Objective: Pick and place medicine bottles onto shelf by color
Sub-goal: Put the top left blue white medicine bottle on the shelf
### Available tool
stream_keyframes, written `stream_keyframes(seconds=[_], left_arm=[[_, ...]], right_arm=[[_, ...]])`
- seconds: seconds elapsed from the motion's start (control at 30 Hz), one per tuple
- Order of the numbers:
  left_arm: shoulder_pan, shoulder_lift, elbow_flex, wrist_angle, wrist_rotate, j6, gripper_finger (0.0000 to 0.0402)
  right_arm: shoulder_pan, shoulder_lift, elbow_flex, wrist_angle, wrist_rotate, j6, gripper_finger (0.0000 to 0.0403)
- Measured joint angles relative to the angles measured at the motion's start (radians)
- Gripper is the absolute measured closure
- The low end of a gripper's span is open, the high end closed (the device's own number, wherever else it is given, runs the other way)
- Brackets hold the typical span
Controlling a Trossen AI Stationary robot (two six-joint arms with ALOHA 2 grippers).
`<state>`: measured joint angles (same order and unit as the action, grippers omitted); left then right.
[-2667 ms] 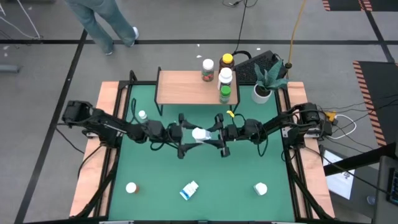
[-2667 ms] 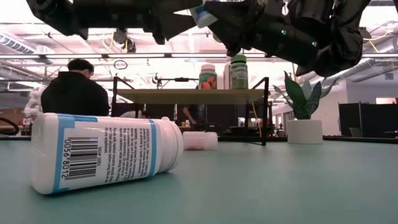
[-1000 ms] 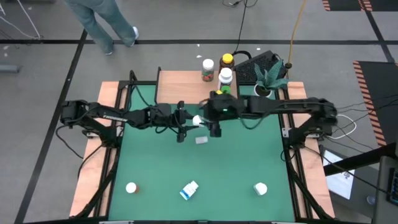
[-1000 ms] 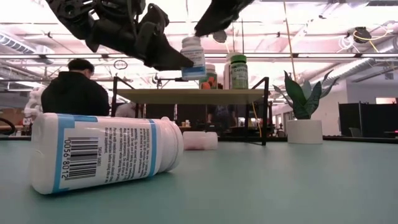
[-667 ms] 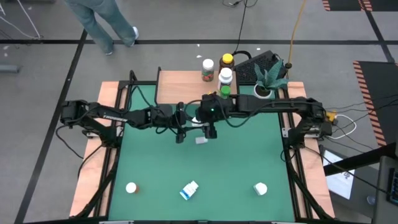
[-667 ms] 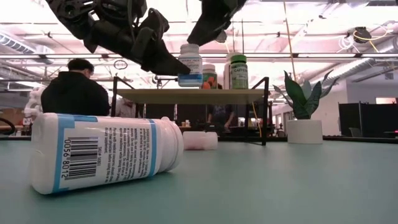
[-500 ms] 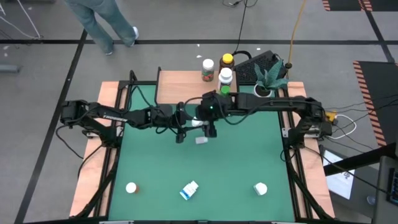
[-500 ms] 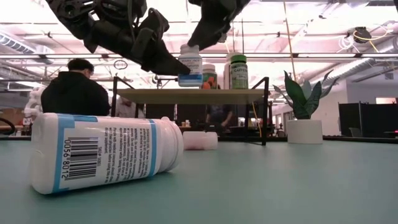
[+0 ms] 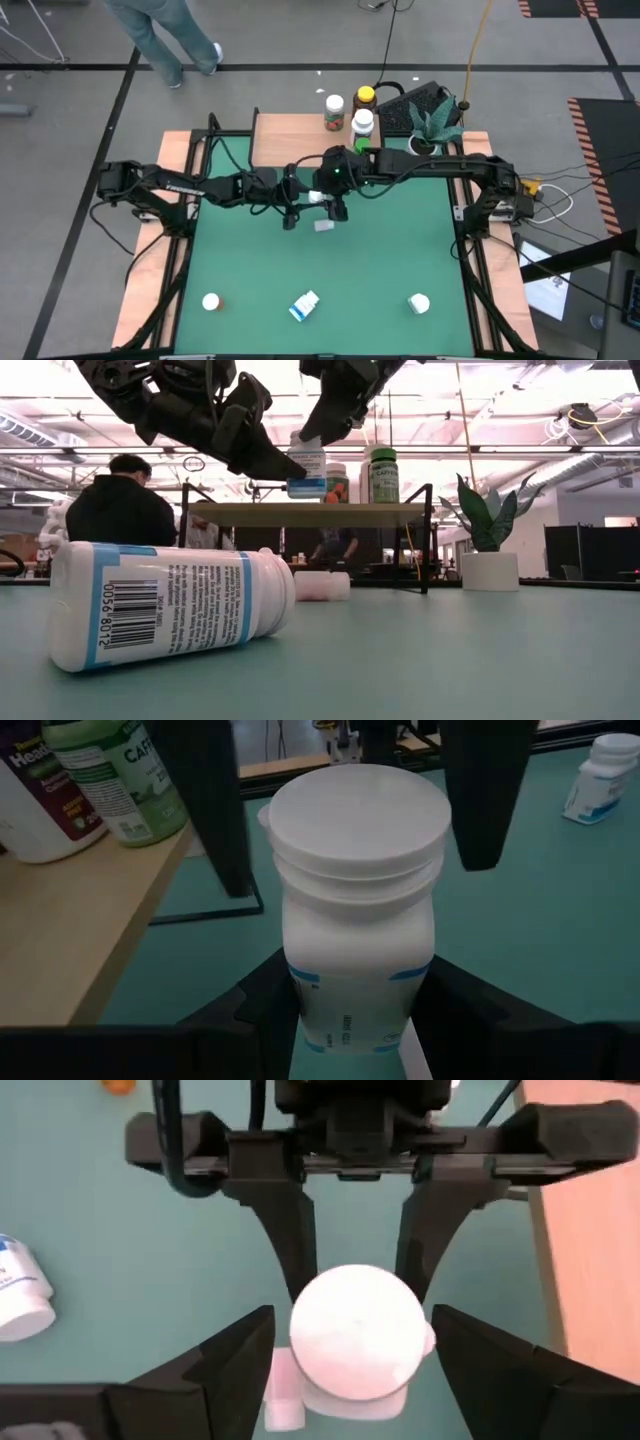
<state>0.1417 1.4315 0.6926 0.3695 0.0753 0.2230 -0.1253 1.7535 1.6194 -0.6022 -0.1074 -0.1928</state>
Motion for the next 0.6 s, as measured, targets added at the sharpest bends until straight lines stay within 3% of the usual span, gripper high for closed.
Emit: stream_keyframes(seconds=[0.3,0.6], left_arm=[[0.002,0.000,0.000,0.000,0.000,-0.005,0.0236],[0.002,0.001,0.000,0.005,0.002,-0.023,0.0235]], right_arm=[[0.000,0.007,0.001,0.005,0.001,0.005,0.0165],[-0.005,0.007,0.001,-0.005,-0.003,0.019,0.0229]])
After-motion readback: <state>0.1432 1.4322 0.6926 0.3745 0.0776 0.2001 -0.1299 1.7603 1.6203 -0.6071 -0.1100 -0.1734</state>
